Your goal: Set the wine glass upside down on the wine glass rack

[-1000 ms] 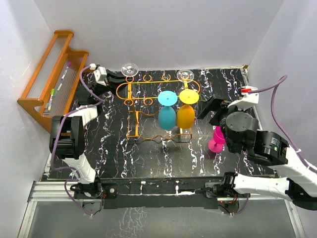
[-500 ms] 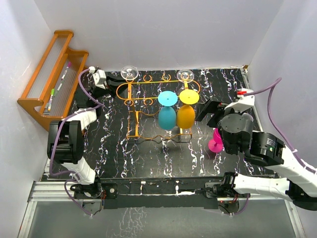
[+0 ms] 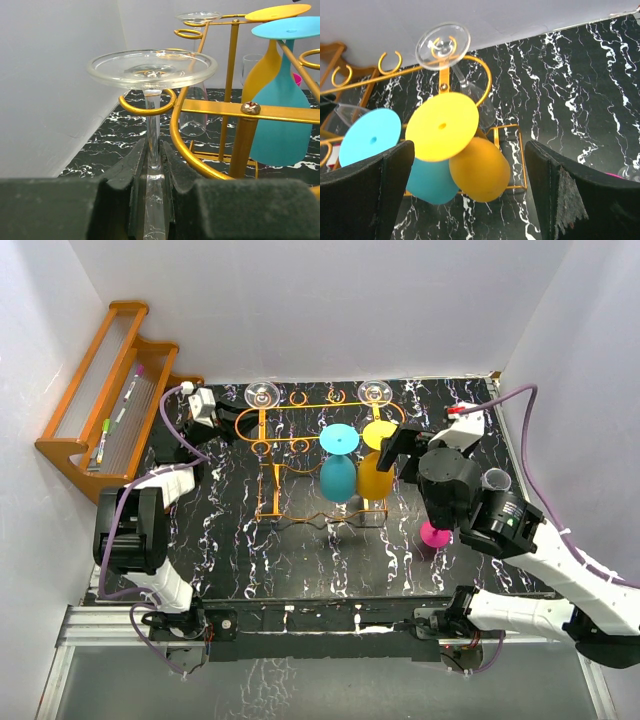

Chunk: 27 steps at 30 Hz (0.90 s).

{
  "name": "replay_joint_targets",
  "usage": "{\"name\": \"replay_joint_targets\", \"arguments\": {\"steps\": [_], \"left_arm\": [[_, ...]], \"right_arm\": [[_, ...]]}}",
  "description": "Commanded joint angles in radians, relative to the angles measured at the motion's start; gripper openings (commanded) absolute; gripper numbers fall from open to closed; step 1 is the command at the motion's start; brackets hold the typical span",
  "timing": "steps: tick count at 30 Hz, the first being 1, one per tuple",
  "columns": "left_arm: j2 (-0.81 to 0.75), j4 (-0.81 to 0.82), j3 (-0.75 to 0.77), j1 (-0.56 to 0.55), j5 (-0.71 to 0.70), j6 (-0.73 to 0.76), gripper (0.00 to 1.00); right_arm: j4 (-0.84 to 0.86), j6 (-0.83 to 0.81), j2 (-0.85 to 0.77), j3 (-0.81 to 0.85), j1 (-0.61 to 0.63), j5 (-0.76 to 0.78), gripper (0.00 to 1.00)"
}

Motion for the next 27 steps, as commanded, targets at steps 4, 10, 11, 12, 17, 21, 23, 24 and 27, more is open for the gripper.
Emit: {"name": "replay_joint_targets", "arguments": {"steps": [4,10,11,12,17,21,23,24,27], "left_arm": [[-0.077,0.076,-0.014,-0.004,-0.001,0.034,0.17],[-0.079,0.081,-0.041,-0.004,-0.001,0.047,0.26],[-0.081,0.084,-0.046,-0.004,-0.002,0.047,0.26],[-0.082,0.084,-0.050,-0.004,-0.002,0.047,0.26],[-0.096,0.065,-0.067,-0.003,-0.004,0.077,0.27],[-0.110,0.042,-0.077,0.004,-0.009,0.097,0.30],[-0.115,0.021,-0.080,0.010,-0.011,0.110,0.30],[-0.117,0.007,-0.082,0.014,-0.013,0.119,0.31],[-0.129,-0.059,-0.087,0.022,-0.030,0.172,0.34]], "right_arm": [[0.139,-0.069,0.035,0.066,-0.072,-0.105,0.95],[0.166,-0.162,0.058,0.157,-0.168,-0.052,0.98],[0.167,-0.200,0.075,0.197,-0.190,-0.053,0.98],[0.167,-0.248,0.104,0.237,-0.217,-0.058,0.98],[0.082,-0.266,0.279,0.433,-0.591,-0.423,0.98],[0.065,-0.149,0.389,0.486,-0.981,-0.868,0.98],[0.061,-0.111,0.411,0.472,-1.035,-0.908,0.98],[0.058,-0.102,0.410,0.454,-1.039,-0.906,0.98],[0.000,-0.121,0.384,0.398,-1.039,-0.916,0.98]]}}
